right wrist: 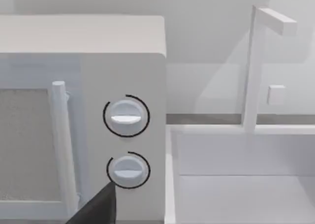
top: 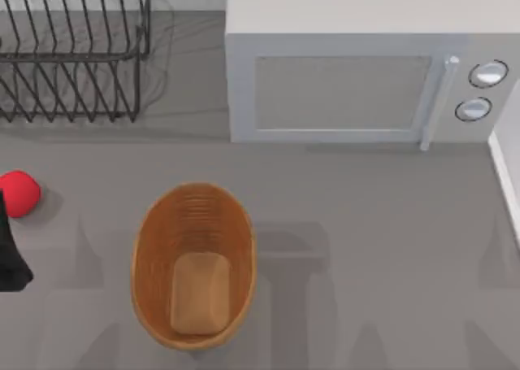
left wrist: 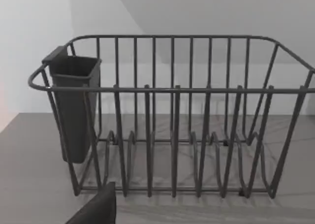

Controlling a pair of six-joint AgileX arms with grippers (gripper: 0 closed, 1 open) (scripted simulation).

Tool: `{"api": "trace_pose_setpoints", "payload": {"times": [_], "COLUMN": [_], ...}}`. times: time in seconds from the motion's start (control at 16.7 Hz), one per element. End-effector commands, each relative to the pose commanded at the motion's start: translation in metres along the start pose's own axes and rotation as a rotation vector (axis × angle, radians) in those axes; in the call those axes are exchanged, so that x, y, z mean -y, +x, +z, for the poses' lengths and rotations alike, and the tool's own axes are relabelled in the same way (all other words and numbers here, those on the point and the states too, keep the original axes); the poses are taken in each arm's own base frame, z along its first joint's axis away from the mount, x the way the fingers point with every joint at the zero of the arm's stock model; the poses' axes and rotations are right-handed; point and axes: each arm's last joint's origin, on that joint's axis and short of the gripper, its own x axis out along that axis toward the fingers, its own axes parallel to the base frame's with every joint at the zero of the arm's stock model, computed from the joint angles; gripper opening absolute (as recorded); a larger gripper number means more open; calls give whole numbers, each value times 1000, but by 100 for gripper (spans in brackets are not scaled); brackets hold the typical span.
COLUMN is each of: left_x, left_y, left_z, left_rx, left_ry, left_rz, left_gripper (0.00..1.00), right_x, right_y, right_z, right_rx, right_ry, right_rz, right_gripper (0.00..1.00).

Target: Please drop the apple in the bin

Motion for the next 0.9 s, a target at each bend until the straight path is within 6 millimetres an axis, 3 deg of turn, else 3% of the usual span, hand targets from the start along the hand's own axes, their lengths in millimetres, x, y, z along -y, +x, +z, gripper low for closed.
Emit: {"api": "trace_pose_setpoints", "payload": {"times": [0.3, 0.54, 0.72, 0.9], "left_x": [0, -1, 0, 0], "left_y": [1, 10, 28, 57], "left_z": [6, 29, 54, 77], "left_rx": [-50, -210, -373, -555], "left_ry": [21, 95, 170, 249], "left_rz": [4, -9, -43, -94], "left_gripper": [100, 100, 100, 100], "right_x": [0, 0, 0, 0], "right_y": [0, 0, 0, 0], "right_z": [0, 0, 0, 0], "right_rx": [0, 0, 0, 0], "right_ry": [0, 0, 0, 0], "right_rz": [0, 0, 0, 0], "right_gripper": [100, 100, 100, 100]}}
